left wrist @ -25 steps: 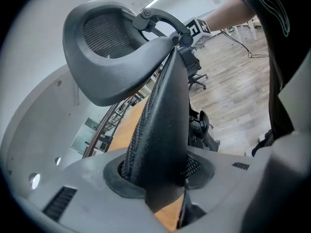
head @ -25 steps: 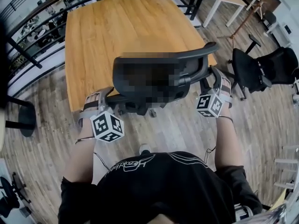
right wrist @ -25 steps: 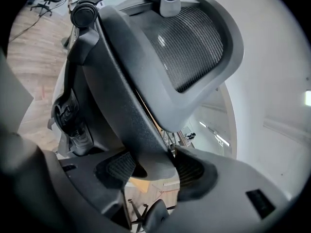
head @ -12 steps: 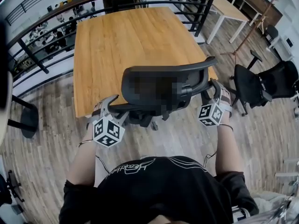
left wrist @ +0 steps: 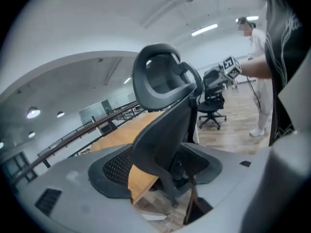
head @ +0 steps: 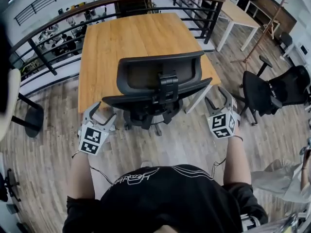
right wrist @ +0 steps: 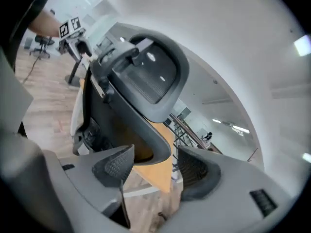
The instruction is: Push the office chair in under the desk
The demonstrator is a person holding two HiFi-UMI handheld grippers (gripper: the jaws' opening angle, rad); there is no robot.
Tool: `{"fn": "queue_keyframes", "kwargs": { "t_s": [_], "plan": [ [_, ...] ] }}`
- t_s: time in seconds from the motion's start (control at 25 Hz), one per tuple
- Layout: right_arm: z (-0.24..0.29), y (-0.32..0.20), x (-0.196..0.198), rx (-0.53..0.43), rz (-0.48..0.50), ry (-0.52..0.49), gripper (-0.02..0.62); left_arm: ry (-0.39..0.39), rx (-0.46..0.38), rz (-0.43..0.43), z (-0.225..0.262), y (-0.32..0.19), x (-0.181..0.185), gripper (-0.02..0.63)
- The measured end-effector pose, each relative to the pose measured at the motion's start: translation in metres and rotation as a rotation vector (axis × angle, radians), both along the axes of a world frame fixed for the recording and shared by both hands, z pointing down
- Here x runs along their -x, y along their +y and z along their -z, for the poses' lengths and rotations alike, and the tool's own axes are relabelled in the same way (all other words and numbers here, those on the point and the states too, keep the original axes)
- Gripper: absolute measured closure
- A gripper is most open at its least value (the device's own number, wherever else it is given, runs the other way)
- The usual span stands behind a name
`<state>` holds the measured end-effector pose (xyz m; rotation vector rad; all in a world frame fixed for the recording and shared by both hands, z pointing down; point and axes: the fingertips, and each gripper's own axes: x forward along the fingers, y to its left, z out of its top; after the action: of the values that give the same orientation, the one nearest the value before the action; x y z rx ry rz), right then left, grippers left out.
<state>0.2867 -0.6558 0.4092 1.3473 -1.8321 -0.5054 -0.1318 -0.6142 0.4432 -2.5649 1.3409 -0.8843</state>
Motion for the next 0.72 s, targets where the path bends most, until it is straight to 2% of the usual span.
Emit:
{"fn": "queue_keyframes", "kwargs": {
  "t_s": [0.2,0.32,0.56,0.64,0.72],
  "plan": [
    [0.015,0.089,0.036,0.137,0.178,-0.427,0.308,0.379,0.070,0.029,0.029,0.076,-0.050,0.323],
    [0.023,0.146,0.053,0.182,0.284,-0.600,0.308,0.599,0.110,-0.017,0.047,0.129,-0.099,0.342],
    [0.042,0.253,0.066,0.293,0.464,-0.869,0.310,0.800,0.127,-0.117,0.080,0.230,-0.182,0.403],
    [0.048,0.284,0.065,0.333,0.517,-0.958,0.311,0.875,0.134,-0.142,0.092,0.259,-0.201,0.432],
    [0.054,0.312,0.063,0.380,0.570,-1.041,0.340,0.915,0.139,-0.166,0.101,0.285,-0.219,0.482]
  ]
}}
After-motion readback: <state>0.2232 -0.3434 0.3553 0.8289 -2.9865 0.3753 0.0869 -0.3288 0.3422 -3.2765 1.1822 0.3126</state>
